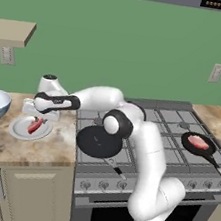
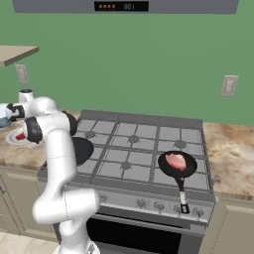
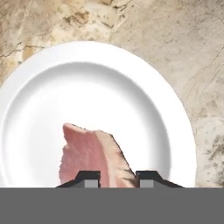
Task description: Place one of the steaks on the plate and the other in the bowl. Then place the bowl in the fridge.
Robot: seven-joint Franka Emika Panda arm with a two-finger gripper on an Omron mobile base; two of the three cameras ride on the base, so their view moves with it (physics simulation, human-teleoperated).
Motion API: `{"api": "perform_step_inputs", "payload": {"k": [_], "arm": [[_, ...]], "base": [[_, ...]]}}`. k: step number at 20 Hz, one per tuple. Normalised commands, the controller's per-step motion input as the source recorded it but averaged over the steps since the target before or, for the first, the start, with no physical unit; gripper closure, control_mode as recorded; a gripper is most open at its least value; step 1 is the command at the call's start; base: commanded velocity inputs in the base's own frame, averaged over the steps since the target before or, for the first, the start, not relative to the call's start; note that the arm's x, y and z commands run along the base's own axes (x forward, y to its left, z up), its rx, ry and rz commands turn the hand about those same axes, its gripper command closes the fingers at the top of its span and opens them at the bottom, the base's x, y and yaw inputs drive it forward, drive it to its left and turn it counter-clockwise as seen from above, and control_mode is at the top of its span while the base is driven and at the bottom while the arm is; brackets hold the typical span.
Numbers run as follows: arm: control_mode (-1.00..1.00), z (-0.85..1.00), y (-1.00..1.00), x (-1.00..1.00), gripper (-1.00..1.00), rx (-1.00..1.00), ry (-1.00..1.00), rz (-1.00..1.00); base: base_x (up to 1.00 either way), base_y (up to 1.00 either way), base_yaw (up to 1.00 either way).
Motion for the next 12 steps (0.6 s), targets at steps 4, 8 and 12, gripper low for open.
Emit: {"api": "perform_step_inputs", "payload": {"k": [4, 8, 12], "arm": [[-1.0, -0.18, 0.35, 0.37, 1.0, -0.01, 0.0, 0.0], [-1.0, -0.3, 0.62, 0.24, -1.0, -0.01, 0.0, 0.0], [-1.0, -0.08, 0.18, 0.03, -1.0, 0.0, 0.0, 0.0]], "base": [[0.0, 0.0, 0.0], [0.0, 0.0, 0.0], [0.0, 0.0, 0.0]]}}
